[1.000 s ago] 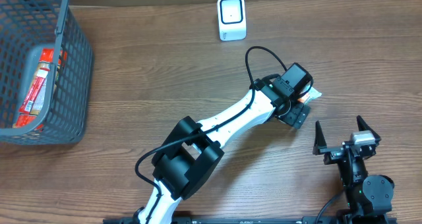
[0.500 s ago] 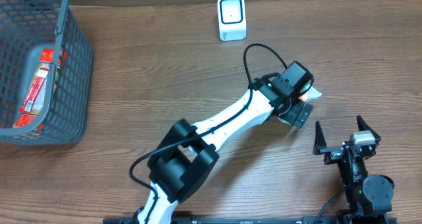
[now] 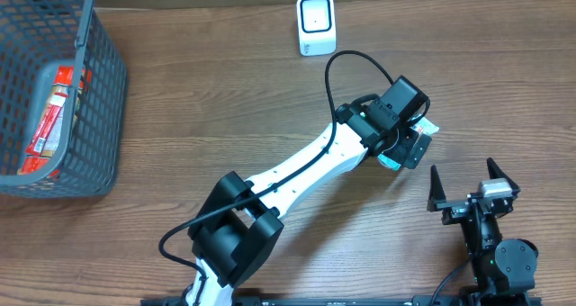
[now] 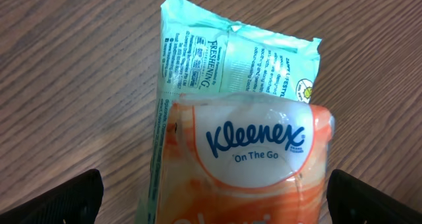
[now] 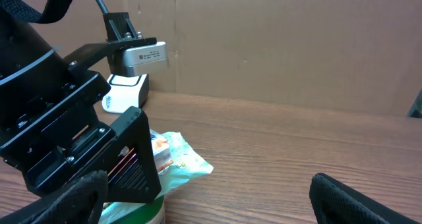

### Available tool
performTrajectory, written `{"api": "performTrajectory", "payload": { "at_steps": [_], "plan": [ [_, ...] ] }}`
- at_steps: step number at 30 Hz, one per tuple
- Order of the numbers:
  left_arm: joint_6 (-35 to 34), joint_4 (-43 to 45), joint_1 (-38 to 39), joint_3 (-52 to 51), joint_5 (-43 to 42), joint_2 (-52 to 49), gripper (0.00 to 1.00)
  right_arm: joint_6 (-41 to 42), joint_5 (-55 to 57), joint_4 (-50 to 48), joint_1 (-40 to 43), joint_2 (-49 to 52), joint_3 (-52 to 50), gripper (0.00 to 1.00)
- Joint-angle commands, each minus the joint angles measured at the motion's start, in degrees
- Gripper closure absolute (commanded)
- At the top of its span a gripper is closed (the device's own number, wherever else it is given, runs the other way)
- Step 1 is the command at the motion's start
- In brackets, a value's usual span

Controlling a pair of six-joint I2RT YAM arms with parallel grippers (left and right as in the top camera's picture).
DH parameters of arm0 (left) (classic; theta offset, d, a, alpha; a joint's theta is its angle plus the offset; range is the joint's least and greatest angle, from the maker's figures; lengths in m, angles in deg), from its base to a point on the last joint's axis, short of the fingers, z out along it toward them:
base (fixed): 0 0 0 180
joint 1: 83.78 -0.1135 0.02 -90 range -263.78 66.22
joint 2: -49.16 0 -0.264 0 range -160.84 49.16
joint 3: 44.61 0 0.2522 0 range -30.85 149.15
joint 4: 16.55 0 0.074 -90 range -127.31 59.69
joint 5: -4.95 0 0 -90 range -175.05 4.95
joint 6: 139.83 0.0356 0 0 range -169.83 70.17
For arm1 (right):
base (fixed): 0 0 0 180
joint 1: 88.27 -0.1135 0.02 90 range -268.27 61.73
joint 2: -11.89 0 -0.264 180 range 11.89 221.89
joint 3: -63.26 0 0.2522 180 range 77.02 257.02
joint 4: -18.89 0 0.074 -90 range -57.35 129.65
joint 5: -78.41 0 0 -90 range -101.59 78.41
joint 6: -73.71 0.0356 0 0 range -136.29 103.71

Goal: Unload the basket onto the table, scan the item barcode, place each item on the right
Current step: 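Carry the packets to the table centre and lower them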

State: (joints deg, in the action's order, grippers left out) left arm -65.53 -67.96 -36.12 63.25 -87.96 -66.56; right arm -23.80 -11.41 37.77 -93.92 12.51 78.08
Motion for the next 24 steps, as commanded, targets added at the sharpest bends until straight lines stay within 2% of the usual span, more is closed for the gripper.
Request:
{"api": "performTrajectory", "payload": {
  "at_steps": [1,6,8,11,13,20,24],
  "plan": [
    [2.6,0.4,0.4,0.9,0.6,-0.8,0.02,0.0,-0.3,-0.3,0.3,-0.5,-0.6,0.0],
    [4.0,2.0,0.4,0.9,0.5,-0.7,0.12,0.0,-0.3,-0.3,0.3,-0.4,-0.6,0.0],
    [4.0,1.9,0.4,0.9,0.5,-0.8,0.11,0.0,-0.3,-0.3,0.3,-0.5,-0.6,0.0],
    [4.0,1.1,0.8,0.9,0.5,-0.9,0.04,0.0,-0.3,-0.3,0.3,-0.5,-0.6,0.0],
    [4.0,0.7,0.8,0.9,0.6,-1.2,0.04,0.0,-0.3,-0.3,0.3,-0.5,-0.6,0.0],
    [4.2,0.7,0.8,0.9,1.0,-2.7,0.06,0.0,-0.3,-0.3,0.3,-0.4,-0.6,0.0],
    [4.2,0.7,0.8,0.9,1.1,-3.8,0.14,0.0,-0.3,-0.3,0.3,-0.5,-0.6,0.0]
  ]
}}
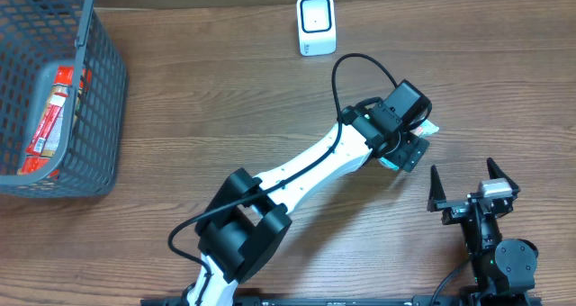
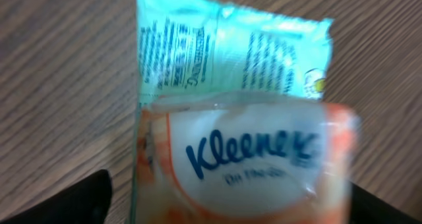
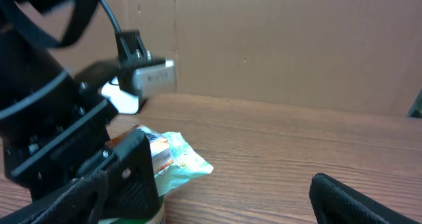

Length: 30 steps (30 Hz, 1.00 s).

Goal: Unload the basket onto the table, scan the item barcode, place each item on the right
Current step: 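Carry the packets to the table centre and lower them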

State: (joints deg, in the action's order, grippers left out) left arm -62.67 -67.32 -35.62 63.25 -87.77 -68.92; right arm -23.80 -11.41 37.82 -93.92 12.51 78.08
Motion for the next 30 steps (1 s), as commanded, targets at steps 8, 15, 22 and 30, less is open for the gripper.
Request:
{"api": "performTrajectory", "payload": {
  "at_steps": [8,15,22,30],
  "plan": [
    [2.1,-0.9,0.0,4.4,1.9,1.6,0.26,0.0,-0.3,-0.4,0.3,-0.5,-0.6,0.0],
    [0.8,-3.2,-0.1,5.1,4.8,4.7,0.28,0.0,-0.3,-0.4,0.3,-0.4,-0.6,0.0],
    [1.1,-3.9,-0.1,5.0,4.1,4.2,0.04,0.0,-0.3,-0.3,0.3,-0.5,-0.6,0.0],
    [2.6,-3.4,-0.1,5.0,2.7,0.4,0.1,0.0,-0.3,-0.4,0.3,-0.4,-0.6,0.0]
  ]
}}
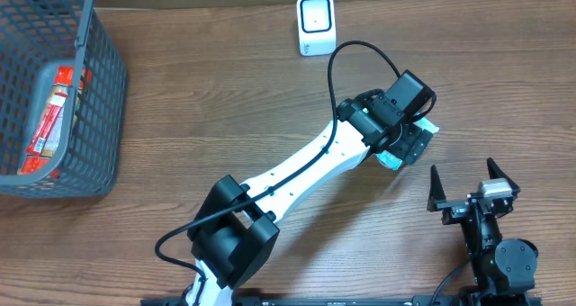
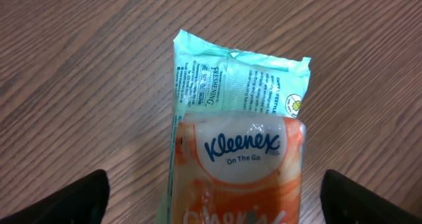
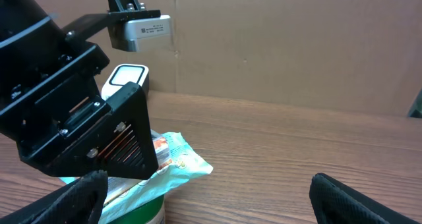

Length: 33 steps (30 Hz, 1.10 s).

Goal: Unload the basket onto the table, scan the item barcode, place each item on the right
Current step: 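Carry the packets to the table centre and lower them, then release the green jar and wipes packet onto the table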

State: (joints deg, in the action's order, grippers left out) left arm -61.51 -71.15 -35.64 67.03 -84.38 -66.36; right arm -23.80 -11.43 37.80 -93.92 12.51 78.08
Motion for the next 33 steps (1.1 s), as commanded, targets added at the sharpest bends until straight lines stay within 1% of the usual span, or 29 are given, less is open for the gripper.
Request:
{"api": "performTrajectory", "payload": {
  "at_steps": [1,3,5,9,12,13,14,15,17,18,19,22,24,27,31,33],
  "plan": [
    [1.5,0.6,-0.1,1.2,-0.7,-2.3,0.12,0.0,-0.3,-0.3,0.3,-0.4,-0.6,0.0],
    [1.5,0.8,-0.1,1.2,-0.7,-2.6,0.16,0.0,-0.3,-0.3,0.3,-0.5,-0.6,0.0],
    [1.5,0.7,-0.1,1.2,-0.7,-2.7,0.17,0.0,-0.3,-0.3,0.3,-0.4,-0.6,0.0],
    [1.4,0.2,0.0,1.2,-1.6,-3.9,0.12,0.0,-0.3,-0.3,0.3,-0.4,-0.6,0.0],
    [1.5,0.4,0.2,1.2,-2.8,-5.0,0.13,-0.1,-0.3,-0.3,0.3,-0.4,-0.6,0.0],
    [1.5,0.3,0.2,1.2,-2.7,-5.2,0.15,-0.1,-0.3,-0.3,0.3,-0.5,-0.6,0.0],
    [1.6,0.4,0.2,1.2,-2.5,-5.2,0.18,0.0,-0.3,-0.3,0.3,-0.5,-0.6,0.0],
    [2.1,0.6,0.2,1.2,-2.5,-5.2,0.28,0.0,-0.3,-0.3,0.3,-0.5,-0.6,0.0],
    [2.9,1.2,0.2,1.3,-2.1,-5.1,0.54,0.0,-0.3,-0.3,0.3,-0.5,-0.6,0.0],
    [2.9,1.5,0.1,1.3,-1.7,-4.9,0.64,0.0,-0.3,-0.3,0.3,-0.5,-0.6,0.0],
    [2.9,1.6,0.0,1.3,-1.5,-4.6,0.68,0.0,-0.3,-0.3,0.3,-0.5,-0.6,0.0],
    [2.9,1.7,-0.2,1.4,-1.5,-3.1,0.68,0.0,-0.3,-0.3,0.3,-0.5,-0.6,0.0],
    [2.9,1.6,-0.3,1.4,-1.5,-0.9,0.66,0.0,-0.3,-0.3,0.3,-0.4,-0.6,0.0],
    [2.6,0.2,-0.4,1.4,-0.8,1.5,0.65,0.0,-0.3,-0.3,0.3,-0.5,-0.6,0.0],
    [-2.9,-6.8,-1.0,1.4,7.5,3.6,0.66,0.0,-0.3,-0.3,0.3,-0.5,-0.6,0.0],
    [-7.4,-13.3,-2.0,1.4,9.4,3.7,0.69,0.0,-0.3,-0.3,0.3,-0.5,-0.6,0.0]
  ]
}}
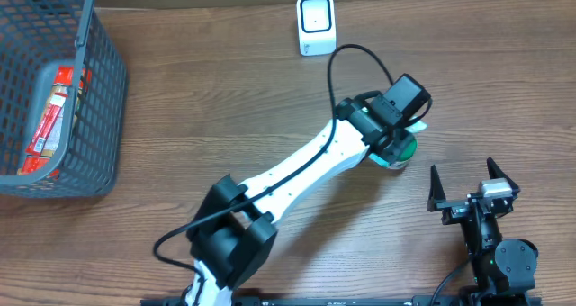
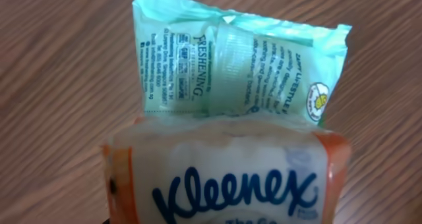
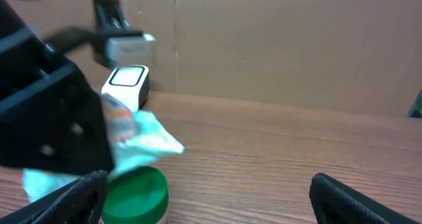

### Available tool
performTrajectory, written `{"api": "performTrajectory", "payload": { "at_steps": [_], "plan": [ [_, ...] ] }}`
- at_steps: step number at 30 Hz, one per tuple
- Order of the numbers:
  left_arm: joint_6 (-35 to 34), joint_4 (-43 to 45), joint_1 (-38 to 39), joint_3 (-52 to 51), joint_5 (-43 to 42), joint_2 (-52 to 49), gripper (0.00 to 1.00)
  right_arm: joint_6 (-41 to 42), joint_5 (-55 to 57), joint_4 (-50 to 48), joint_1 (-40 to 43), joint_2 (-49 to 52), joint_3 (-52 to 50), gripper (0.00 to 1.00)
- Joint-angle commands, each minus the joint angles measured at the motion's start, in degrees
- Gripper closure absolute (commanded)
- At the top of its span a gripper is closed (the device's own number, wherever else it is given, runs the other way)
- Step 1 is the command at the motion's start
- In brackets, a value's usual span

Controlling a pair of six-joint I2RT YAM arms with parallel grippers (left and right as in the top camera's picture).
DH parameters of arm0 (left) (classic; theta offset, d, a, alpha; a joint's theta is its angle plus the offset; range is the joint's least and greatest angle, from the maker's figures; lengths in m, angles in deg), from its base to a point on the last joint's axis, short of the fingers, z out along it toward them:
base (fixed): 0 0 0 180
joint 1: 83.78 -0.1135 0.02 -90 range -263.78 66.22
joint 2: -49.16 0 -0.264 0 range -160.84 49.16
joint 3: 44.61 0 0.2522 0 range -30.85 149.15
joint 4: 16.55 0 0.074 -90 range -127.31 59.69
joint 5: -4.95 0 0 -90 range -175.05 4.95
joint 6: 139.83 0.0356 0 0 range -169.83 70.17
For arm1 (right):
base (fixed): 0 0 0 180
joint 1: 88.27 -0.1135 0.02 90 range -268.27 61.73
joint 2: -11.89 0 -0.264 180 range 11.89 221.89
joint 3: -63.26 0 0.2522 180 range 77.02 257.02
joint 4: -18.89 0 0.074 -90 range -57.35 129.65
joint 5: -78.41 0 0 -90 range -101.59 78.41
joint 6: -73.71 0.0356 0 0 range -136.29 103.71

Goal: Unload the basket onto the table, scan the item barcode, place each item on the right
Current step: 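Release the green jar and wipes packet onto the table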

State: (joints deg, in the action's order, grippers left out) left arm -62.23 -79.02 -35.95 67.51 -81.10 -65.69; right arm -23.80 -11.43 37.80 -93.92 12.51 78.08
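A Kleenex tissue pack (image 2: 231, 118), mint green with an orange and white front, fills the left wrist view, its fine print turned up. My left gripper (image 1: 399, 133) is shut on it and holds it just above a green-lidded jar (image 3: 135, 191); its fingers are hidden in its own wrist view. The right wrist view shows the pack (image 3: 142, 135) off the lid, blurred. The white barcode scanner (image 1: 316, 24) stands at the table's far edge. My right gripper (image 1: 472, 187) rests open near the front right, holding nothing.
A grey wire basket (image 1: 101, 72) at the far left holds a red packet (image 1: 54, 108). The green-lidded jar (image 1: 397, 153) stands under the left gripper. A brown cardboard wall (image 3: 277, 46) backs the table.
My left gripper was open around the tissue pack lying on the jar. Now it is shut on the pack, which is off the lid, uncovering the green lid. The right arm is unmoved.
My left gripper stood open over the tissue pack on the jar. Then it was lower and closer around it, then slightly farther off, still open. Now it holds the pack above the jar. The right gripper stayed open and still.
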Motion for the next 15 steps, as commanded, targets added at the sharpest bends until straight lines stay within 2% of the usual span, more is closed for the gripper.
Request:
{"api": "performTrajectory", "payload": {
  "at_steps": [1,4,5,9,11,15],
  "plan": [
    [-9.3,-8.0,-2.2,0.7,6.1,3.0,0.72,0.0,-0.3,-0.3,0.3,-0.5,-0.6,0.0],
    [-18.1,-15.2,-3.3,-0.2,6.4,3.0,0.89,0.0,-0.3,-0.3,0.3,-0.5,-0.6,0.0],
    [-21.6,-16.9,-3.5,-0.8,6.9,3.0,0.92,0.0,-0.3,-0.3,0.3,-0.5,-0.6,0.0],
    [-30.8,-17.6,-3.7,-5.8,7.2,3.0,0.89,0.0,-0.3,-0.3,0.3,-0.5,-0.6,0.0],
    [-32.5,-14.9,-3.6,-9.2,6.6,3.0,0.89,0.0,-0.3,-0.3,0.3,-0.5,-0.6,0.0],
    [-32.8,-5.9,-3.5,-16.7,0.1,3.0,0.87,0.0,-0.3,-0.3,0.3,-0.5,-0.6,0.0]
  ]
}}
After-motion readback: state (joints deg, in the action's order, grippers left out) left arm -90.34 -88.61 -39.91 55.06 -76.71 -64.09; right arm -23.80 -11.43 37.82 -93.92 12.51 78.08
